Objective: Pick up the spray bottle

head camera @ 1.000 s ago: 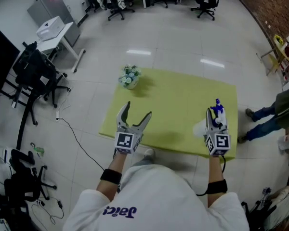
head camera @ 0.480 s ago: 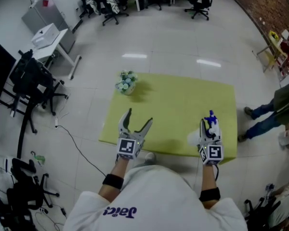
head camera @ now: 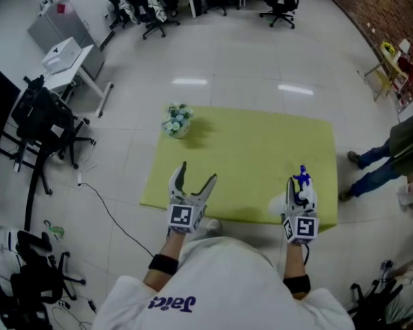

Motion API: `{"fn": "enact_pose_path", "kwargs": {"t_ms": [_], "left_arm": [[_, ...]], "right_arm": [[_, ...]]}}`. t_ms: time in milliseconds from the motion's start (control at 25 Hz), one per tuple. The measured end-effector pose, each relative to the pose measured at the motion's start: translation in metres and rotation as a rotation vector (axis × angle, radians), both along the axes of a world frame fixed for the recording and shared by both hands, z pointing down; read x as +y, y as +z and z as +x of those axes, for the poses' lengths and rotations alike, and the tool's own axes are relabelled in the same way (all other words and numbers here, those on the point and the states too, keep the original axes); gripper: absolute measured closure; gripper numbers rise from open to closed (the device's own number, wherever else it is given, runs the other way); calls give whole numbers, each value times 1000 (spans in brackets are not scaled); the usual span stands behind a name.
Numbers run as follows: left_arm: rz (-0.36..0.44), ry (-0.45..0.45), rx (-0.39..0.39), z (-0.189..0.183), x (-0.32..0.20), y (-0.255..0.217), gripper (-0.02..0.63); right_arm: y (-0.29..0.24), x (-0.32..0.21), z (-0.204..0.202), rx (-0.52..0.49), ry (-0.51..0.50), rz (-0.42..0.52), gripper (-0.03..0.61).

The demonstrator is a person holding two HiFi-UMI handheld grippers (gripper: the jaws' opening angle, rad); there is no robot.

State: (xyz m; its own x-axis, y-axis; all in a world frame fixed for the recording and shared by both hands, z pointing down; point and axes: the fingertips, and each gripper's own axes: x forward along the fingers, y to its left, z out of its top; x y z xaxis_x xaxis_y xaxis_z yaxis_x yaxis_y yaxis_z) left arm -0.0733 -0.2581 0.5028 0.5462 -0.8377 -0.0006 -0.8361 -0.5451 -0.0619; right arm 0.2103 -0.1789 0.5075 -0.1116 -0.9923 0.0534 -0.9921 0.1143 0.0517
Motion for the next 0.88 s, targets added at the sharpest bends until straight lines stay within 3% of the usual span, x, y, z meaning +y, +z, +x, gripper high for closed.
{"fn": "enact_pose_path", "kwargs": {"t_ms": [880], "left_arm": [[23, -45, 1, 0, -18, -15, 195]], "right_arm": [[-19, -11, -3, -9, -21, -10, 476]]}}
